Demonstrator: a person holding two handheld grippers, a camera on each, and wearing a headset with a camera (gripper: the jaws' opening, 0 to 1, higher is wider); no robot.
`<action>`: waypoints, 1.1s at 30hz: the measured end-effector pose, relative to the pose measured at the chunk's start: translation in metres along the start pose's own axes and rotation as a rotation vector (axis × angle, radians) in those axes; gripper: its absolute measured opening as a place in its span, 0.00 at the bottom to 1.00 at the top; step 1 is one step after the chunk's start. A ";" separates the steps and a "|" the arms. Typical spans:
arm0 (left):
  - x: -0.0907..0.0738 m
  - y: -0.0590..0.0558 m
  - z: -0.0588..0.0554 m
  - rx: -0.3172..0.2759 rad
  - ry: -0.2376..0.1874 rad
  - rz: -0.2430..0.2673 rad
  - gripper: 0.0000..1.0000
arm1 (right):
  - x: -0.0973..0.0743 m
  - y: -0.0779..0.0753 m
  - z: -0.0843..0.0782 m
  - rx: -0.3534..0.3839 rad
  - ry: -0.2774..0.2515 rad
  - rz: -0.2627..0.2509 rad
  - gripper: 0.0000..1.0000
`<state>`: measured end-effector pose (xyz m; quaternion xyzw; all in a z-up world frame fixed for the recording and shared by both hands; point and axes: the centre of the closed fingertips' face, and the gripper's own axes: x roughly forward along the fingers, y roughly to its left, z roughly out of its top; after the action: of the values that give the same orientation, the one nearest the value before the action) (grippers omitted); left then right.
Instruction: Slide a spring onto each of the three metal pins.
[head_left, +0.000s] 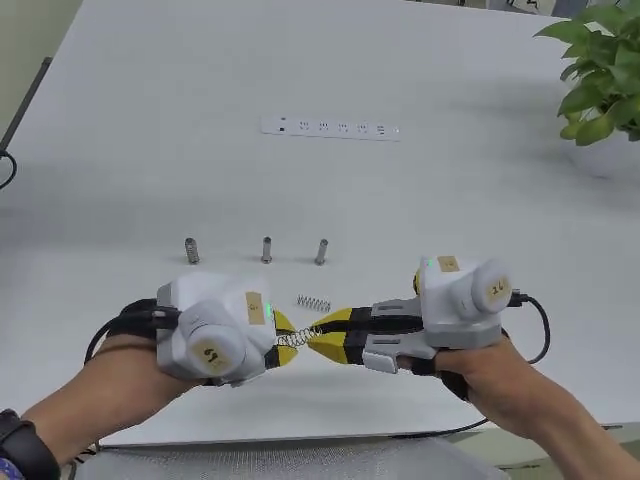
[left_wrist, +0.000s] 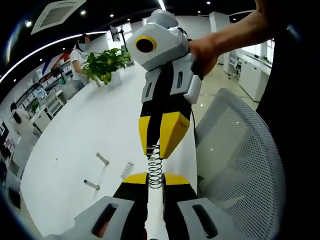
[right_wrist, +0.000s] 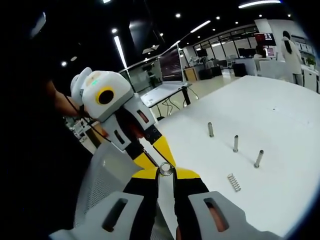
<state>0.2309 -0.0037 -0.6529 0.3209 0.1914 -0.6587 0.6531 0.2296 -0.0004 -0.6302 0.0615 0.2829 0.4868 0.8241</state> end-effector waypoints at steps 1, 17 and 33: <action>0.001 0.000 0.001 -0.005 -0.004 0.001 0.02 | 0.000 0.001 0.001 -0.006 0.002 -0.001 0.09; 0.011 0.008 0.011 -0.054 -0.059 0.019 0.02 | -0.001 -0.003 0.013 -0.108 0.050 -0.060 0.09; 0.003 0.017 0.015 -0.123 -0.100 0.055 0.02 | -0.002 -0.004 0.024 -0.142 0.076 -0.043 0.10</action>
<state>0.2454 -0.0179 -0.6411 0.2518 0.1896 -0.6429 0.6981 0.2449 0.0000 -0.6116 -0.0216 0.2800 0.4900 0.8252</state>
